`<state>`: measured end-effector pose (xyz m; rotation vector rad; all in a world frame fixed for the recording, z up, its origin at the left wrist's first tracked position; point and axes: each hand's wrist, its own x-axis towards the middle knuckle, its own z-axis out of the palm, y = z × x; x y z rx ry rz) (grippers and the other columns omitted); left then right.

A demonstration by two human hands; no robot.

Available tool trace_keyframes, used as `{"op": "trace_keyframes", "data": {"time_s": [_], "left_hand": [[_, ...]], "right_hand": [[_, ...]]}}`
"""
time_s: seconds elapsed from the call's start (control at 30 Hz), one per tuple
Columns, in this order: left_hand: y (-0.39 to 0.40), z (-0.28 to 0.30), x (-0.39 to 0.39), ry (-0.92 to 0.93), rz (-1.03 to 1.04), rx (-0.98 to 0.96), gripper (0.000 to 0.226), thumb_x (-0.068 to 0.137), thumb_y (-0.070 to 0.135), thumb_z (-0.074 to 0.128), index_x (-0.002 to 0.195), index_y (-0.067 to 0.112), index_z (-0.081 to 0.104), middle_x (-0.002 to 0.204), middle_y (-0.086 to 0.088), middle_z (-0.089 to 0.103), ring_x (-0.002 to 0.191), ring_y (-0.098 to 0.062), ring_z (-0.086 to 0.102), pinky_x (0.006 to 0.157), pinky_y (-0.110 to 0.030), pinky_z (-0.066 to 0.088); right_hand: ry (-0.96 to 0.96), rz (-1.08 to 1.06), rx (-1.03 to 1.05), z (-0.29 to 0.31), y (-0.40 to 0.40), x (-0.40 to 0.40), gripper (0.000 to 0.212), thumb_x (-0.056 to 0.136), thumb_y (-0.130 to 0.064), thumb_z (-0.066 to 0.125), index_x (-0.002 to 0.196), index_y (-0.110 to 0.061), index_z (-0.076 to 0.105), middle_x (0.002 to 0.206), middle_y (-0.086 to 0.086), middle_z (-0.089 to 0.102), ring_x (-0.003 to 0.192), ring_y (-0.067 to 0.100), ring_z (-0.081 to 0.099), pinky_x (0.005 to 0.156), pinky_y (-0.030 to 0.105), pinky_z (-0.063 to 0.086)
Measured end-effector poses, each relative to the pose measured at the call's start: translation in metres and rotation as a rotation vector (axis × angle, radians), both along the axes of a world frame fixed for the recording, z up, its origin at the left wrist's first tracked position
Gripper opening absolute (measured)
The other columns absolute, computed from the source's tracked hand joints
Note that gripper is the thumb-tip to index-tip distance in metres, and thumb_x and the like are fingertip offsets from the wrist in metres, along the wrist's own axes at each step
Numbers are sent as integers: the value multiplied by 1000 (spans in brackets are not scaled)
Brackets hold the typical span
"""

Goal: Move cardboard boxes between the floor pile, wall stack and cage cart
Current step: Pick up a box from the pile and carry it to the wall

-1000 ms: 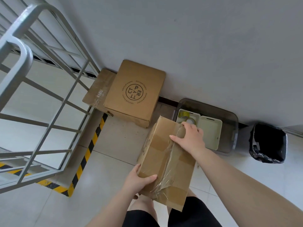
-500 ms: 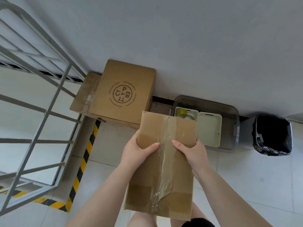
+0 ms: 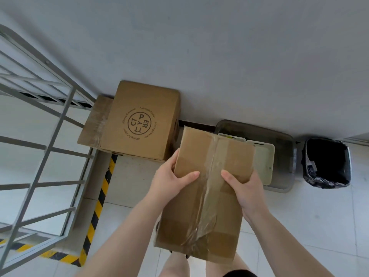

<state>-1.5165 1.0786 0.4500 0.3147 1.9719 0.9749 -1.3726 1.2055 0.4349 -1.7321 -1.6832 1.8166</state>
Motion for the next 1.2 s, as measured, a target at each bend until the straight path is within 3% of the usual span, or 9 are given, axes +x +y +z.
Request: {"op": "trace_keyframes", "data": {"time_s": [0.13,0.37,0.5,0.63,0.7,0.8,0.97,1.1,1.2], "left_hand": [[29,-4,-28,-25,48,-34,61,77,36,73,131,27,47,104,11,59,106,-18,60,94,-39,51],[71,4,-77,1,61,-19,48,77,36,74,121,27,58,101,11,67,90,-10,65,85,-33,55],[72,19,-91,35,61,-5,37,77,36,74,112,33,61,94,16,68,84,-3,66,72,-22,56],[76,38,-114,111,151,45,27,76,32,74,90,46,56,79,24,67,73,7,65,55,-8,50],[89,40,-128,110,143,46,24,77,35,73,91,44,55,80,24,64,72,4,64,53,-9,49],[114,23,-144,101,147,26,31,79,37,71,106,37,54,87,22,61,81,1,63,61,-14,50],[139,-30,-155,133,146,-66,52,82,42,68,129,26,51,108,11,61,96,-13,59,82,-26,46],[165,-43,-174,273,164,-174,72,79,54,65,138,19,44,130,1,58,117,-21,56,95,-35,47],[164,-33,-165,339,95,-283,80,82,57,59,146,20,28,139,-1,50,124,-25,51,95,-39,46]], "right_hand": [[16,43,2,-11,34,-37,65,68,-39,81,123,-30,47,105,-11,60,101,17,60,92,42,51],[66,-27,-1,-11,72,-77,60,61,-41,84,114,-25,59,104,-4,68,95,20,67,88,46,54],[105,-1,14,14,79,-89,39,68,-33,81,100,-33,59,97,-9,68,90,16,66,86,44,55],[201,72,98,42,98,-119,33,70,-30,81,93,-38,58,90,-15,69,81,3,67,72,27,56],[220,68,92,41,107,-134,31,72,-30,80,90,-40,57,87,-17,68,78,0,66,69,24,54],[183,62,76,20,127,-153,30,71,-33,80,90,-39,57,92,-16,67,84,6,66,78,32,55],[120,95,62,-36,147,-181,52,68,-40,81,113,-30,57,105,-6,68,94,18,67,87,45,55],[32,144,139,-44,171,-206,62,72,-46,76,125,-22,52,117,-2,64,98,15,62,87,32,51],[-136,248,238,-36,169,-200,99,74,-54,72,150,-18,19,146,4,42,129,23,46,103,36,42]]}}
